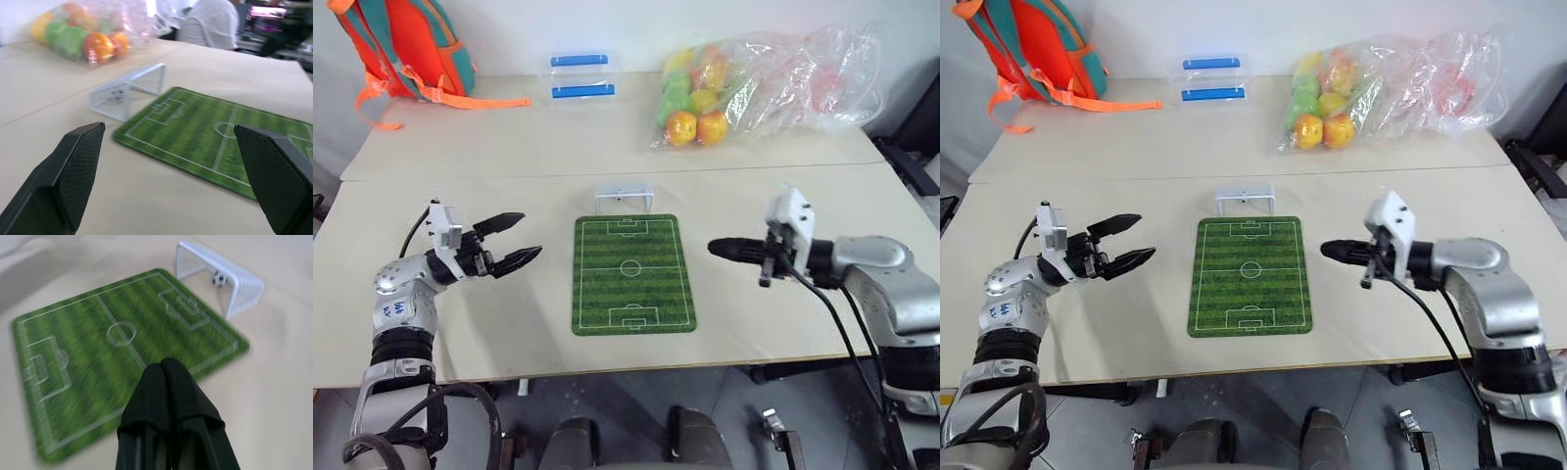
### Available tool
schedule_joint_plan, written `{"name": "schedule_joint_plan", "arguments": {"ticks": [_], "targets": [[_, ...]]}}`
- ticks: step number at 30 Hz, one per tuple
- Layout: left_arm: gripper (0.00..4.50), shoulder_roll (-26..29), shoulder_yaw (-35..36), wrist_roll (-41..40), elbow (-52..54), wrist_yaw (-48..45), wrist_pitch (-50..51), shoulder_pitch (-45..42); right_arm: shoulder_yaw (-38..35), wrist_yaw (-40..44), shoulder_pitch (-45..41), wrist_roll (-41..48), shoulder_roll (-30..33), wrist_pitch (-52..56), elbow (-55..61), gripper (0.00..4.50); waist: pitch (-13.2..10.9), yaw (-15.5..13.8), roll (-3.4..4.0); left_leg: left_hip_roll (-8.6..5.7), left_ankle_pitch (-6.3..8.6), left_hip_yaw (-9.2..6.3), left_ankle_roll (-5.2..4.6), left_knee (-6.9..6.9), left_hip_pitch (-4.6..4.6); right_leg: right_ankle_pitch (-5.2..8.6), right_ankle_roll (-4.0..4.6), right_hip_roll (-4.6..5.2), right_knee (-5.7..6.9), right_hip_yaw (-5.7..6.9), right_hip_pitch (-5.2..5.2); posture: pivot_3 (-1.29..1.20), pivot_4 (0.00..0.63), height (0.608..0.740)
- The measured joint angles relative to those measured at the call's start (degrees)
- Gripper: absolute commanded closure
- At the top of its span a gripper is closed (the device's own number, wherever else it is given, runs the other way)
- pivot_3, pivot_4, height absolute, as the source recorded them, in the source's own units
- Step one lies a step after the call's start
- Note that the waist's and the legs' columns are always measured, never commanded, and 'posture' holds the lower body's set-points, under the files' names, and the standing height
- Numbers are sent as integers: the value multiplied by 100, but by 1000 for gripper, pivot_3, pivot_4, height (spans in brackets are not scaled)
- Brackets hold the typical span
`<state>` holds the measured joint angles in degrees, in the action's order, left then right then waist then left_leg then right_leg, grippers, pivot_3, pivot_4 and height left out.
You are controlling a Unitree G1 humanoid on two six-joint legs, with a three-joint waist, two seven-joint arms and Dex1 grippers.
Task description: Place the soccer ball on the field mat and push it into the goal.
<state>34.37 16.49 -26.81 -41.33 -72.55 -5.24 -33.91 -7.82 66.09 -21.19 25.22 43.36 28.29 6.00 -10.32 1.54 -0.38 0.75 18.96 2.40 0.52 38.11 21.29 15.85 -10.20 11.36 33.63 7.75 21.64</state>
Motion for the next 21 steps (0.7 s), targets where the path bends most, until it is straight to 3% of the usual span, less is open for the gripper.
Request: {"name": "schedule_joint_plan", "arguments": {"ticks": [5, 11, 21], "targets": [[0, 200, 144, 20, 63, 272, 6, 265, -421, 523, 740, -15, 119, -1152, -955, 1990, -1, 11, -1, 0, 0, 8, 0, 1, -9, 0, 0, 1, 1, -7, -2, 0, 150, 740], [0, 389, 329, -13, 247, 189, 203, 817, -730, 854, 893, 15, 169, -1903, -1683, 45, -1, -1, -2, 3, 0, 9, 0, 8, -8, 0, 0, 1, 5, -9, -3, 0, 150, 740], [0, 563, 611, -116, 522, 182, 416, 1202, -920, 824, 969, 5, 204, -2600, -2102, 45, -1, -16, -2, 4, 0, 7, 1, 8, -9, 0, 0, 1, 6, -8, -4, 0, 150, 740]]}}
